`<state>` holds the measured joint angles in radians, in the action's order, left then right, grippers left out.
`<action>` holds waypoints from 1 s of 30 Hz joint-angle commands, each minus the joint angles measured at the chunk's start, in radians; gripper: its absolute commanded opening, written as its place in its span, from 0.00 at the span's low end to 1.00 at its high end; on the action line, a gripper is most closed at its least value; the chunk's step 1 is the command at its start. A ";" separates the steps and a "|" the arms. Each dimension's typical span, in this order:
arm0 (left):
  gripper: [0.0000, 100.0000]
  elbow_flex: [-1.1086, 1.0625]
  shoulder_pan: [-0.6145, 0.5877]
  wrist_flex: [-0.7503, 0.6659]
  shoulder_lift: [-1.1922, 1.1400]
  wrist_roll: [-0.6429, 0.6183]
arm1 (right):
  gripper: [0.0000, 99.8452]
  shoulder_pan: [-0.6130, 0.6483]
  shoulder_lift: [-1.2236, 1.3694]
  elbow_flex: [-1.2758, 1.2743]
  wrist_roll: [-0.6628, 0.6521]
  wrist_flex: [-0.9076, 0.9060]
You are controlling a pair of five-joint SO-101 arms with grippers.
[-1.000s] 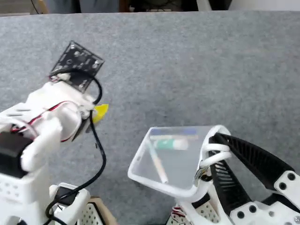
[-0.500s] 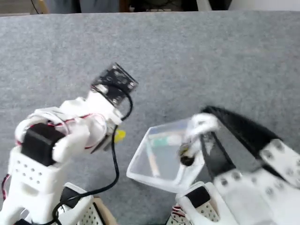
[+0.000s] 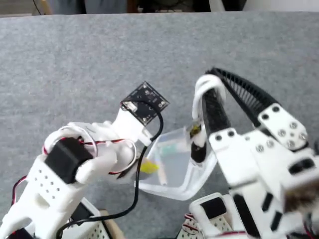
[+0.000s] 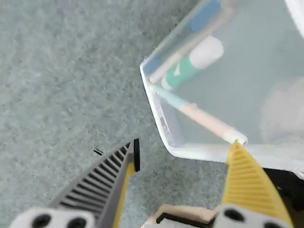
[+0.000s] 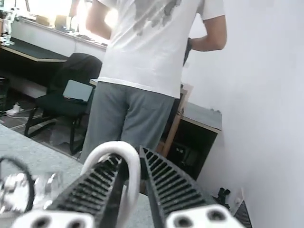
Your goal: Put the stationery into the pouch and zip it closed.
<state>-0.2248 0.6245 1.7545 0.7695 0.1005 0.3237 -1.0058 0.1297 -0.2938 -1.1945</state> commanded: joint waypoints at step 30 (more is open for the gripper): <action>0.31 0.203 0.257 -0.095 0.000 -0.213 | 0.01 -0.278 0.291 -0.104 -0.008 0.359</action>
<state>-0.0729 0.8684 1.7192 0.7710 -0.0284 0.0583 -0.7219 0.0222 -0.2923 -0.8631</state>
